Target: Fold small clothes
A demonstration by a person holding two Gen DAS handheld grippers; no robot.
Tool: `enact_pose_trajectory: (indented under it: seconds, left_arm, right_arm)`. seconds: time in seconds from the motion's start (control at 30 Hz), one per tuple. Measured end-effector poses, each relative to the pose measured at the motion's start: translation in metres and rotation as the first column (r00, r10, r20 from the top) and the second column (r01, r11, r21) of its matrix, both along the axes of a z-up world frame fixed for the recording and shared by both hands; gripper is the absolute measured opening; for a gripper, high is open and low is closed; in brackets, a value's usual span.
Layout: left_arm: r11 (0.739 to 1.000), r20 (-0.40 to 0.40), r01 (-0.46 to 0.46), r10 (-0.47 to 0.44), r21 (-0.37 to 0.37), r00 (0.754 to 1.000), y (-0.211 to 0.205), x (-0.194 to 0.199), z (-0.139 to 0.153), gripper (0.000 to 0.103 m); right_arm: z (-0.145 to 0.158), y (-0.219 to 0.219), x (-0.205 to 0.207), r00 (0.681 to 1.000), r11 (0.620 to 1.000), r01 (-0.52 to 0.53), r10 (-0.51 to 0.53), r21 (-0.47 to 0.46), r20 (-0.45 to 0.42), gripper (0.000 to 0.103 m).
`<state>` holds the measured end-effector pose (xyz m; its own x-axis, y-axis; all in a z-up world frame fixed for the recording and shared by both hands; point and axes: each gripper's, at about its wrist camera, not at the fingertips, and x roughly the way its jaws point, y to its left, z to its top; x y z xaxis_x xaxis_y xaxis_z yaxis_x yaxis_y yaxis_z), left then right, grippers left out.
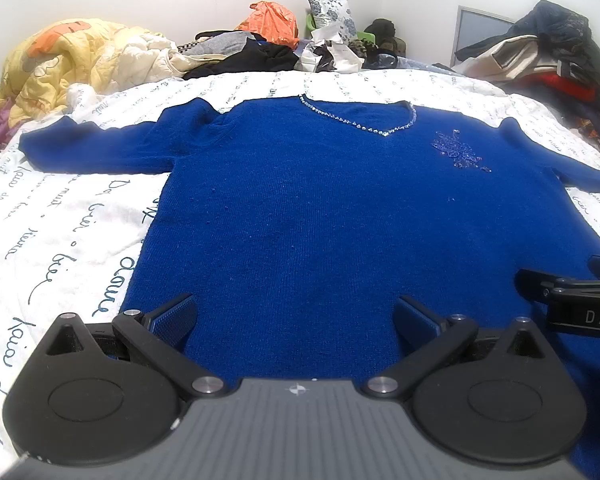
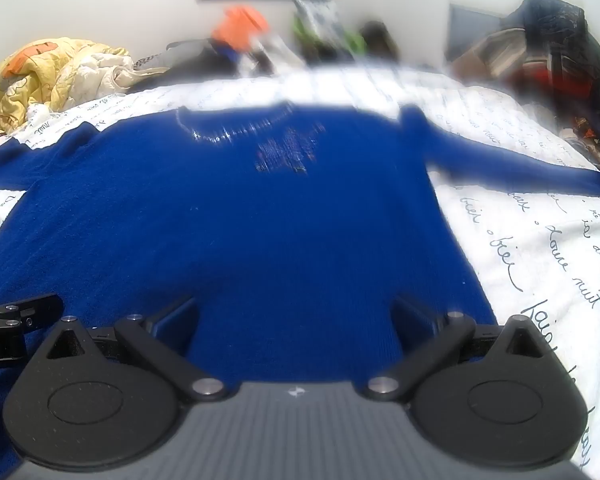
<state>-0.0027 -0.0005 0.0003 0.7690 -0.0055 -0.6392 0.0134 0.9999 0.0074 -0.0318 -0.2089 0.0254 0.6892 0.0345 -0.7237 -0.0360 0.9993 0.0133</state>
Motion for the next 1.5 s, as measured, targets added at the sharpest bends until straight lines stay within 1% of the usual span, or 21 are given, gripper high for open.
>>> enact_pose_trajectory:
  seconds: [0.23,0.47,0.57,0.63,0.67,1.5]
  left_arm:
    - [1.000,0.001,-0.010,0.010,0.008,1.000,-0.0024,-0.0002,-0.0002,0.103]
    - [1.000,0.002,-0.016,0.016,-0.001,1.000,-0.0005,0.0013,0.0001,0.103]
    - [1.000,0.005,-0.008,0.008,-0.018,1.000,0.0038,-0.0002,0.0004,0.103]
    - [1.000,0.002,-0.009,0.009,0.005,1.000,-0.0006,0.0014,0.0001,0.103]
    - [1.000,0.002,-0.008,0.008,0.003,1.000,-0.0007,0.0020,0.0003,0.103]
    - [1.000,0.002,-0.008,0.009,-0.003,1.000,-0.0004,0.0012,0.0000,0.103]
  right_arm:
    - [-0.0008,0.0011,0.0008,1.000,1.000,-0.001,0.001,-0.006,-0.003,0.103]
    - [0.0004,0.0037,0.0016,1.000,1.000,-0.001,0.001,-0.006,-0.003,0.103]
    - [0.0017,0.0006,-0.0015,1.000,1.000,-0.002,0.002,0.008,0.002,0.103]
    - [0.0013,-0.0013,-0.0018,1.000,1.000,0.000,0.000,0.008,0.002,0.103]
    - [0.0009,0.0004,-0.0013,1.000,1.000,-0.003,0.003,-0.003,0.000,0.103]
    - [0.0008,0.0028,-0.0015,1.000,1.000,-0.002,0.002,-0.002,0.000,0.103]
